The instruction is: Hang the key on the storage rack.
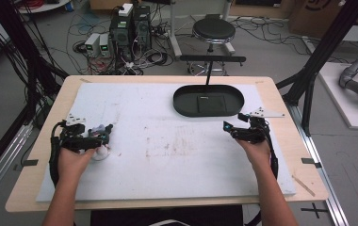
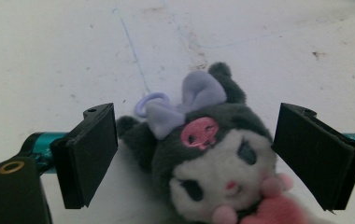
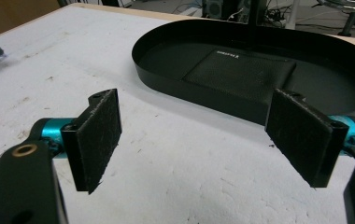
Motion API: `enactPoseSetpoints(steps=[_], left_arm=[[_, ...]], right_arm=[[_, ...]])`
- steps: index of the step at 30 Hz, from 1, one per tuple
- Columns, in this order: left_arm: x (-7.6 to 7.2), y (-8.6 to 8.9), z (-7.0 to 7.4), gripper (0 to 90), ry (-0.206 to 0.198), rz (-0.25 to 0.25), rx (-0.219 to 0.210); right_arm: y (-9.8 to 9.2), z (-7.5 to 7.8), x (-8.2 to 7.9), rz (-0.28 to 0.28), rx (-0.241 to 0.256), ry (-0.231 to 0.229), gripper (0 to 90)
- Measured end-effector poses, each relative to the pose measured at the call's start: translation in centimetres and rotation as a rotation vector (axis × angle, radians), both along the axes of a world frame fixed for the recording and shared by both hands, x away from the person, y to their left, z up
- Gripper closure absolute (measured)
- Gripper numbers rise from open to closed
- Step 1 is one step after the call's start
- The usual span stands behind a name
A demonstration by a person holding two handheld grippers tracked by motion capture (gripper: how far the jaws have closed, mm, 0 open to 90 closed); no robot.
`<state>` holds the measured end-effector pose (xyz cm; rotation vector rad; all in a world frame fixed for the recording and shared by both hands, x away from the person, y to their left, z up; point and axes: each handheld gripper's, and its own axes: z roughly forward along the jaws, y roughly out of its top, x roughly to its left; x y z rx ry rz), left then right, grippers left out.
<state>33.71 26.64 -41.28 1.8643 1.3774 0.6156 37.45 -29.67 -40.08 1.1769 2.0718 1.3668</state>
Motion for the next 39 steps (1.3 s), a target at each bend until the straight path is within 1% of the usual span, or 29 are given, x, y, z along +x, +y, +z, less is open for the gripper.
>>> enactPoseSetpoints(steps=[4, 5, 6, 8, 9, 10, 11, 12, 13, 14, 15, 16, 17, 18, 21, 23, 24, 25, 27, 28, 29, 31, 35, 36, 37, 38, 39], left_arm=[[-0.1, -0.3, 0.2, 13.7, 0.008, -0.016, -0.016], [-0.2, -0.4, 0.3, 13.8, 0.011, -0.006, -0.005], [-0.2, -0.4, 0.3, 13.7, 0.011, -0.006, -0.005], [-0.2, -0.2, 0.1, 13.7, 0.027, 0.011, -0.005], [-0.1, -0.1, -0.1, 13.7, 0.035, 0.015, -0.01], [0.0, 0.1, -0.6, 13.7, 0.06, 0.023, -0.036], [0.0, 0.1, -0.6, 13.7, 0.06, 0.023, -0.036], [0.3, 0.1, -1.2, 13.7, 0.084, 0.016, -0.067], [0.3, 0.1, -1.2, 13.8, 0.084, 0.016, -0.067], [0.6, -0.3, -1.9, 13.8, 0.107, 0.026, -0.059], [0.6, -0.3, -1.9, 13.7, 0.107, 0.026, -0.059], [0.8, -0.6, -2.5, 13.8, 0.13, 0.045, -0.031], [0.8, -0.6, -2.5, 13.8, 0.13, 0.045, -0.031], [0.8, -0.6, -2.8, 13.8, 0.137, 0.046, -0.046], [0.8, -0.5, -2.7, 13.9, 0.136, 0.045, -0.053], [0.8, -0.2, -2.7, 14.3, 0.15, 0.032, -0.072], [0.8, -0.2, -2.7, 14.7, 0.15, 0.032, -0.072], [0.8, -0.2, -2.7, 14.7, 0.15, 0.032, -0.081], [0.9, -0.1, -2.6, 20.0, 0.154, 0.022, -0.083], [0.8, 0.0, -2.4, 22.9, 0.152, 0.005, -0.089], [0.9, 0.1, -2.3, 25.5, 0.154, -0.01, -0.086], [0.9, 0.0, -2.1, 29.4, 0.159, -0.023, -0.073], [0.9, 0.1, -1.8, 33.0, 0.164, -0.042, -0.063], [0.8, 0.1, -1.4, 33.3, 0.152, -0.051, -0.068], [0.8, 0.1, -1.4, 33.6, 0.152, -0.051, -0.068], [0.7, 0.0, -0.8, 33.8, 0.137, -0.07, -0.067], [0.7, 0.0, -0.8, 33.9, 0.137, -0.07, -0.067]], right_arm=[[-0.1, 0.0, 0.0, -0.001, 0.002, -0.002, 19.0], [-0.1, 0.0, 0.0, -0.001, 0.003, -0.003, 19.0], [-0.1, 0.0, 0.0, -0.001, 0.005, -0.004, 19.0], [-0.1, 0.0, 0.0, -0.004, 0.005, -0.001, 19.0], [-0.1, 0.0, 0.0, -0.004, 0.005, -0.001, 19.0], [-0.1, 0.0, 0.0, -0.003, 0.003, 0.002, 19.0], [-0.1, 0.0, 0.0, -0.003, 0.003, 0.002, 19.0], [0.0, 0.0, 0.0, -0.001, -0.001, 0.004, 19.0], [0.0, 0.0, 0.0, -0.001, -0.001, 0.004, 19.0], [0.1, -0.1, 0.0, -0.002, -0.004, 0.008, 19.0], [0.1, -0.1, 0.0, -0.002, -0.004, 0.008, 19.0], [0.1, -0.1, 0.1, 0.001, -0.01, 0.011, 19.0], [0.1, -0.1, 0.1, 0.001, -0.01, 0.011, 19.0], [0.2, -0.2, 0.1, -0.002, -0.017, 0.012, 19.0], [0.2, -0.2, 0.1, 0.002, -0.019, 0.01, 19.0], [0.3, -0.3, 0.2, 0.002, -0.022, 0.018, 19.0], [0.3, -0.3, 0.2, 0.002, -0.022, 0.018, 19.0], [0.3, -0.3, 0.2, 0.002, -0.024, 0.021, 19.0], [0.5, -0.4, 0.2, 0.006, -0.039, 0.025, 19.0], [0.5, -0.4, 0.2, 0.006, -0.042, 0.024, 19.0], [0.6, -0.4, 0.2, 0.006, -0.044, 0.024, 19.0], [0.6, -0.4, 0.2, 0.005, -0.043, 0.023, 19.0], [0.5, -0.4, 0.2, 0.005, -0.041, 0.025, 19.0], [0.5, -0.4, 0.2, 0.003, -0.04, 0.027, 19.0], [0.5, -0.4, 0.2, 0.003, -0.039, 0.027, 19.0], [0.5, -0.4, 0.2, 0.003, -0.04, 0.027, 19.0], [0.5, -0.4, 0.2, 0.003, -0.04, 0.027, 19.0]])
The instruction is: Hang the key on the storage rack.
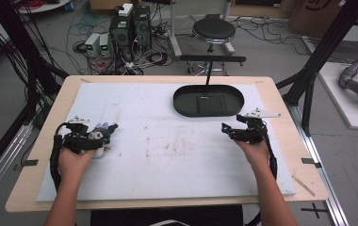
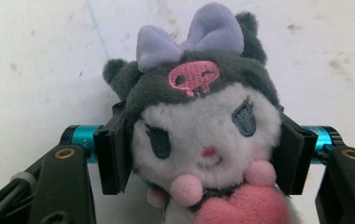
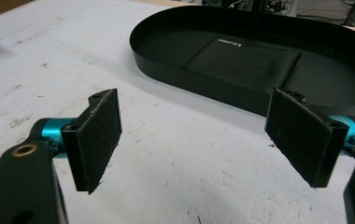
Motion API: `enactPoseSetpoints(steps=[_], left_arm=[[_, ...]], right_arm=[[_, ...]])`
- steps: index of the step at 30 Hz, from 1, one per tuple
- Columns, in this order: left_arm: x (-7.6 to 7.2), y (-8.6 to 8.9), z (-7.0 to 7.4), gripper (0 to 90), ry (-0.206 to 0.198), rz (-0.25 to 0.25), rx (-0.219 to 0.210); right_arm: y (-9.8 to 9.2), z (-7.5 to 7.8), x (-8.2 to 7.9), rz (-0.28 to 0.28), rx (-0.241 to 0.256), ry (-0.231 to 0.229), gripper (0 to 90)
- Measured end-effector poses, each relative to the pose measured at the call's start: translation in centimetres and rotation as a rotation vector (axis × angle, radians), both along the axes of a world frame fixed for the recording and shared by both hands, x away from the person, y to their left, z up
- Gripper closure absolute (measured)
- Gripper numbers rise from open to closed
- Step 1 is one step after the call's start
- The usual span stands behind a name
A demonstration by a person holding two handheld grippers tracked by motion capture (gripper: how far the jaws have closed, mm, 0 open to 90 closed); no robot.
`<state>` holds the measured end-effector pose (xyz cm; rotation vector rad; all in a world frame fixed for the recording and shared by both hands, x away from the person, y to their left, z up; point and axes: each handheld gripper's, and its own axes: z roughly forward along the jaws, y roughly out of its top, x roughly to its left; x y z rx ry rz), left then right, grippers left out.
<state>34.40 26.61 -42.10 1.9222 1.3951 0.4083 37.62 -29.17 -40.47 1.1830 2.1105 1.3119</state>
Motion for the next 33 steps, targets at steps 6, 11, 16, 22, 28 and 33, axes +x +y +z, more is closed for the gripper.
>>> enactPoseSetpoints(steps=[6, 11, 16, 22, 28, 33], left_arm=[[-0.4, -1.1, 2.5, 34.1, -0.04, -0.091, -0.01], [0.0, -2.9, 4.7, 34.1, -0.086, -0.196, -0.023], [1.5, -5.8, 7.4, 34.0, -0.101, -0.265, 0.043], [3.7, -9.6, 11.0, 34.1, -0.15, -0.341, 0.066], [6.1, -12.9, 13.5, 34.1, -0.166, -0.375, 0.067], [8.8, -14.6, 14.5, 34.0, -0.137, -0.392, -0.014]], right_arm=[[-0.2, 0.1, -0.1, -0.005, 0.008, -0.008, 19.1], [-0.7, 0.3, -0.2, -0.016, 0.027, -0.014, 19.1], [-0.9, 0.3, -0.2, -0.022, 0.045, -0.012, 19.0], [-1.6, 0.4, -0.1, -0.034, 0.072, -0.012, 19.0], [-1.7, 0.4, -0.1, -0.037, 0.072, -0.012, 19.0], [-1.4, 0.3, -0.1, -0.034, 0.054, -0.007, 19.1]])
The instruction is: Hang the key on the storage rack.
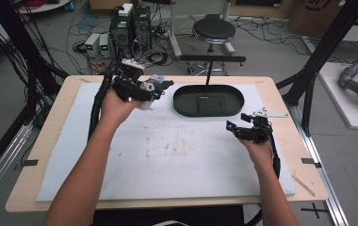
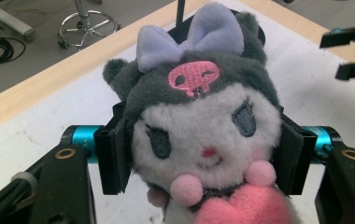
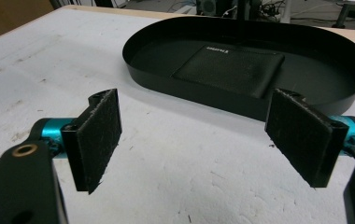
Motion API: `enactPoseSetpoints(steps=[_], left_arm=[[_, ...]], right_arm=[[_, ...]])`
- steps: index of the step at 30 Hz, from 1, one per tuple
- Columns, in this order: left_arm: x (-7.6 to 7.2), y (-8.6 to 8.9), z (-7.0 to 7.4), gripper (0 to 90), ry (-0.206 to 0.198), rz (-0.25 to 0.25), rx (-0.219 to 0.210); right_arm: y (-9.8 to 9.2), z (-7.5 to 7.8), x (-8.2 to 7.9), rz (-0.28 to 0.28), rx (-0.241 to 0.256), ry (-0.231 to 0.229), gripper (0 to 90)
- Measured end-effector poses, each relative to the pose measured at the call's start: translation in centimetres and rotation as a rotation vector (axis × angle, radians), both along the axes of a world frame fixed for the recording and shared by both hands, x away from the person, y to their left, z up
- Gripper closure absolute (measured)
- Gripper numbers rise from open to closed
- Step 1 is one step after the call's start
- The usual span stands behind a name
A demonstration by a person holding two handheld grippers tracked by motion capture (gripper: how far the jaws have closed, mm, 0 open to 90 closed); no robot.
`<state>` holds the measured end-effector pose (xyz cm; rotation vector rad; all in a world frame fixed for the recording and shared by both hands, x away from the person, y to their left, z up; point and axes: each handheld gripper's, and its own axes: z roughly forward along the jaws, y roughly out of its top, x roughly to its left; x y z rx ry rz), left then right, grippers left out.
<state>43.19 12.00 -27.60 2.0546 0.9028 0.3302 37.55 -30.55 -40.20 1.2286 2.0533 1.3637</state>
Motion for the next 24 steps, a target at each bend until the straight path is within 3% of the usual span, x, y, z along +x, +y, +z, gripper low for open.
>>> enactPoseSetpoints(steps=[6, 11, 17, 21, 24], left_arm=[[3.1, -2.4, 0.8, 34.0, 0.026, -0.007, -0.019], [4.5, -4.0, 1.2, 34.0, 0.032, -0.02, -0.032], [6.7, -6.1, 1.7, 34.0, 0.044, -0.046, -0.028], [8.5, -7.4, 2.0, 34.1, 0.049, -0.053, 0.005], [9.4, -7.8, 2.2, 34.0, 0.058, -0.06, -0.011]], right_arm=[[0.0, 0.0, 0.0, 0.004, 0.007, -0.002, 19.1], [-0.2, -0.1, 0.0, 0.002, 0.011, -0.005, 19.0], [-0.2, -0.1, -0.1, 0.007, 0.007, -0.006, 19.0], [-0.2, -0.1, -0.2, 0.011, 0.005, -0.005, 19.0], [-0.3, -0.1, -0.3, 0.008, 0.006, -0.008, 19.1]])
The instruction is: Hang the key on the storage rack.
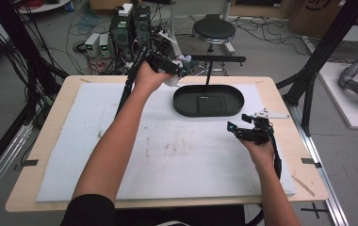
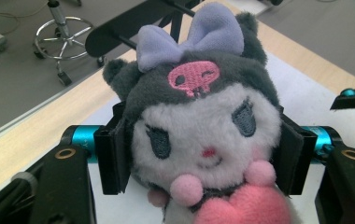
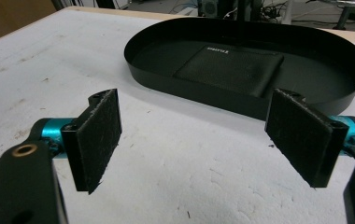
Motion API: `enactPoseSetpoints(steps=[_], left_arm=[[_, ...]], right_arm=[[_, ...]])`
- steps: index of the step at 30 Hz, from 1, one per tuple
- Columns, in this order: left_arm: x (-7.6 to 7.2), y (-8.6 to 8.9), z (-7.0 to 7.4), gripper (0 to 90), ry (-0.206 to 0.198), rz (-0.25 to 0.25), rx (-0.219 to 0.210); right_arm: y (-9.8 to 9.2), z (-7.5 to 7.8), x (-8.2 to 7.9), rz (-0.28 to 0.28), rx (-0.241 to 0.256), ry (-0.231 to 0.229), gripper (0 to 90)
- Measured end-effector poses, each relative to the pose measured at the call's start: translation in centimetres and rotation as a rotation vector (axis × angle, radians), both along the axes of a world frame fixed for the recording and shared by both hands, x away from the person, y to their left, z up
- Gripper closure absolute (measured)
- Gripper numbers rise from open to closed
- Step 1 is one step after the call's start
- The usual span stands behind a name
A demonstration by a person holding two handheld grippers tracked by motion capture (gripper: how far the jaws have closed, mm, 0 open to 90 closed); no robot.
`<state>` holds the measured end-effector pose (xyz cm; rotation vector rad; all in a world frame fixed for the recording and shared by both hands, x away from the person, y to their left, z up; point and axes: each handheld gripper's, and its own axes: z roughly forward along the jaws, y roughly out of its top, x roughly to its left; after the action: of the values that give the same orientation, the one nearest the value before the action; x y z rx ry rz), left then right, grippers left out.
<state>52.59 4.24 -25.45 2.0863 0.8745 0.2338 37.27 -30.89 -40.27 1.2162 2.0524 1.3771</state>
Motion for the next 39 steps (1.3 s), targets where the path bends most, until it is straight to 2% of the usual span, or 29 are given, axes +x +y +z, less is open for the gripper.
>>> enactPoseSetpoints(steps=[5, 13, 15, 18, 22, 29, 32, 35, 39], left_arm=[[1.0, -0.3, -0.2, 34.0, 0.027, -0.01, -0.03], [2.4, -1.0, -0.1, 34.0, 0.015, 0.013, 0.004], [2.7, -1.1, 0.2, 34.0, 0.012, 0.018, -0.001], [3.2, -1.3, 0.3, 34.0, 0.008, 0.032, 0.001], [4.1, -1.2, 0.1, 33.8, 0.007, 0.077, -0.006], [4.3, -0.9, -0.1, 30.6, 0.005, 0.096, -0.014], [4.3, -0.8, -0.3, 27.8, 0.006, 0.114, 0.005], [4.5, -0.6, -0.7, 24.0, 0.025, 0.134, 0.031], [4.6, -0.2, -1.1, 20.7, 0.049, 0.148, 0.021]], right_arm=[[-0.2, -0.1, 0.0, -0.007, 0.003, 0.005, 19.0], [-0.4, -0.2, 0.1, -0.01, -0.001, 0.009, 19.1], [-0.4, -0.3, 0.1, -0.01, 0.001, 0.011, 19.0], [-0.4, -0.3, 0.1, -0.01, 0.002, 0.009, 19.0], [-0.5, -0.3, 0.1, -0.011, 0.0, 0.008, 19.1], [-0.7, -0.3, 0.1, -0.015, 0.006, 0.009, 19.0], [-0.7, -0.3, 0.1, -0.015, 0.005, 0.012, 19.0], [-0.6, -0.3, 0.1, -0.012, 0.002, 0.007, 19.1], [-0.7, -0.2, 0.0, -0.014, 0.002, 0.005, 19.0]])
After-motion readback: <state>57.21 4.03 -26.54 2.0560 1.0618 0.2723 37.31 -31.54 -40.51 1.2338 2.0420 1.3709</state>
